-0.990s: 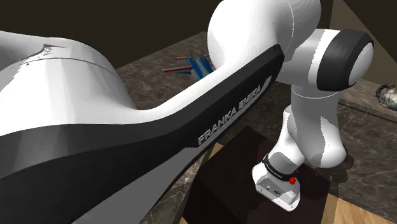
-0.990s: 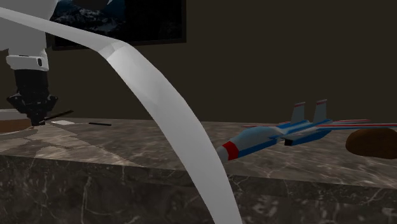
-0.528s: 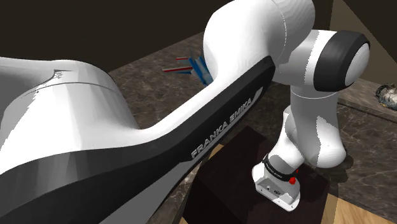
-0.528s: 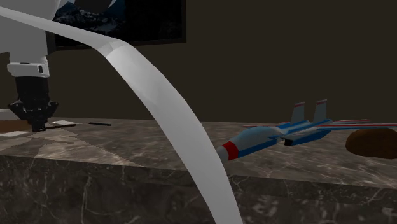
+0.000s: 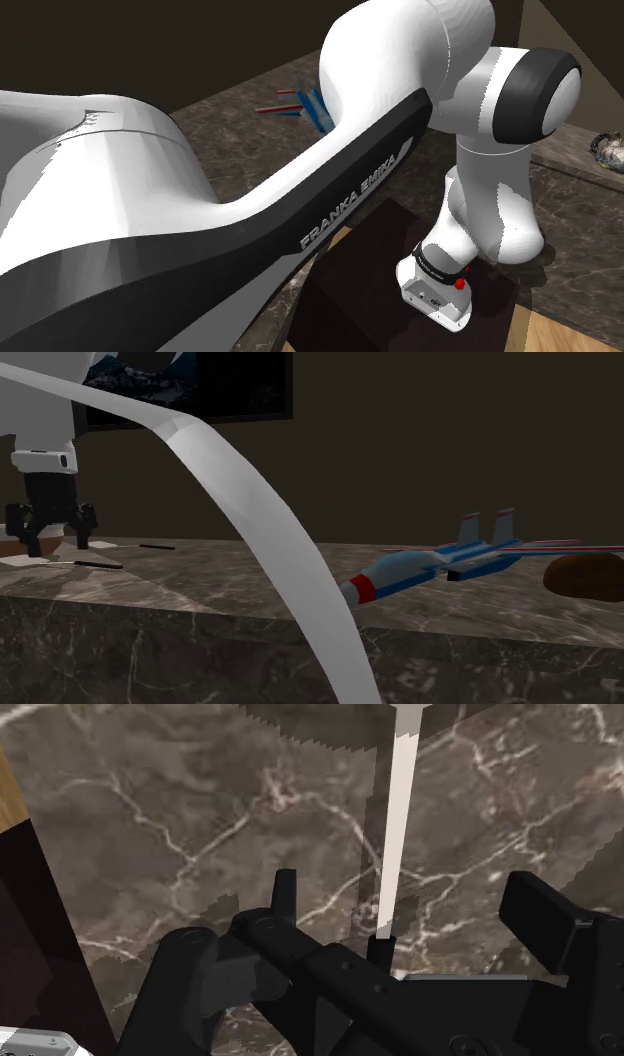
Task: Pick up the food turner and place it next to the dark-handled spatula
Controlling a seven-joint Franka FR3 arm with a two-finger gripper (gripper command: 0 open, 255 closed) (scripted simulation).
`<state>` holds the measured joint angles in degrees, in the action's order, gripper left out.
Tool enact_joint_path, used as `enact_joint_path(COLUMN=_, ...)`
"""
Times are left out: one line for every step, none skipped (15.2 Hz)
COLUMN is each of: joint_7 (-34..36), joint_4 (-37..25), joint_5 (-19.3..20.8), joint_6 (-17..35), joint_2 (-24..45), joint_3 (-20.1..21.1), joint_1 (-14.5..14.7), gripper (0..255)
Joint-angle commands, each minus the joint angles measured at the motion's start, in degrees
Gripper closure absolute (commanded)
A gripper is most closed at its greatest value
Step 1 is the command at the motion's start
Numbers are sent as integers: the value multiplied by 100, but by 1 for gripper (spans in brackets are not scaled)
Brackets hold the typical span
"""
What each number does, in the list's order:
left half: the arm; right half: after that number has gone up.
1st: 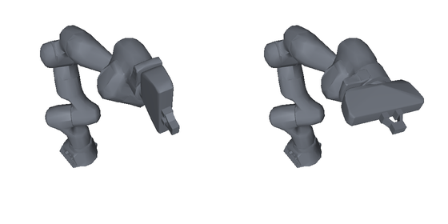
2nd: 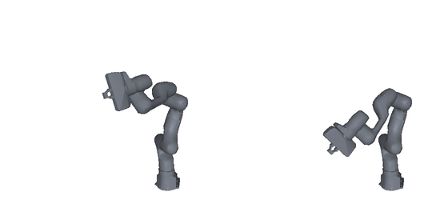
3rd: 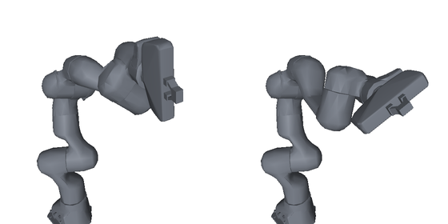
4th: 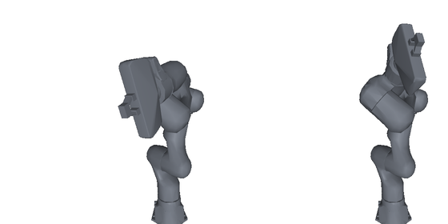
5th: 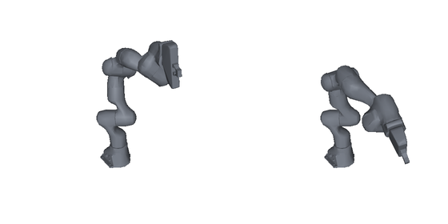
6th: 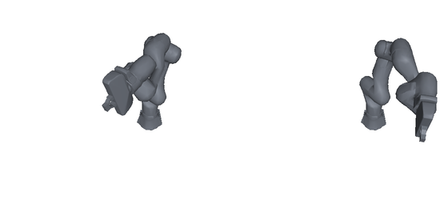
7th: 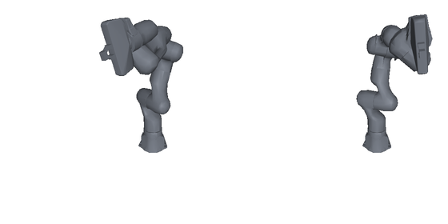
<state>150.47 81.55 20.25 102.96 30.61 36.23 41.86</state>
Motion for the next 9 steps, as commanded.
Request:
enact_joint_path(joint_7=0, joint_4=0, joint_5=0, joint_6=0, joint_2=0, joint_3=0, joint_1=0, gripper=0)
enact_joint_path(joint_7=-23, joint_4=-174, joint_5=-20, joint_6=-181, joint_2=-16, joint_3=13, joint_1=30, gripper=0)
enact_joint_path(joint_7=-44, joint_4=-362, joint_5=-34, joint_6=-368, joint_2=-23, joint_3=22, joint_1=67, gripper=0)
enact_joint_path(joint_7=-64, joint_4=-566, joint_5=-43, joint_6=-561, joint_2=-19, joint_3=29, joint_1=110, gripper=0)
enact_joint_path(joint_7=-79, joint_4=-739, joint_5=-44, joint_6=-717, joint_2=-9, joint_3=33, joint_1=150, gripper=0)
enact_joint_path(joint_7=-79, joint_4=-739, joint_5=-44, joint_6=-717, joint_2=-9, joint_3=32, joint_1=150, gripper=0)
enact_joint_path(joint_7=-79, joint_4=-737, joint_5=-45, joint_6=-717, joint_2=-10, joint_3=33, joint_1=150, gripper=0)
enact_joint_path(joint_7=-79, joint_4=-738, joint_5=-45, joint_6=-717, joint_2=-9, joint_3=32, joint_1=150, gripper=0)
enact_joint_path(joint_7=-79, joint_4=-739, joint_5=-44, joint_6=-717, joint_2=-9, joint_3=32, joint_1=150, gripper=0)
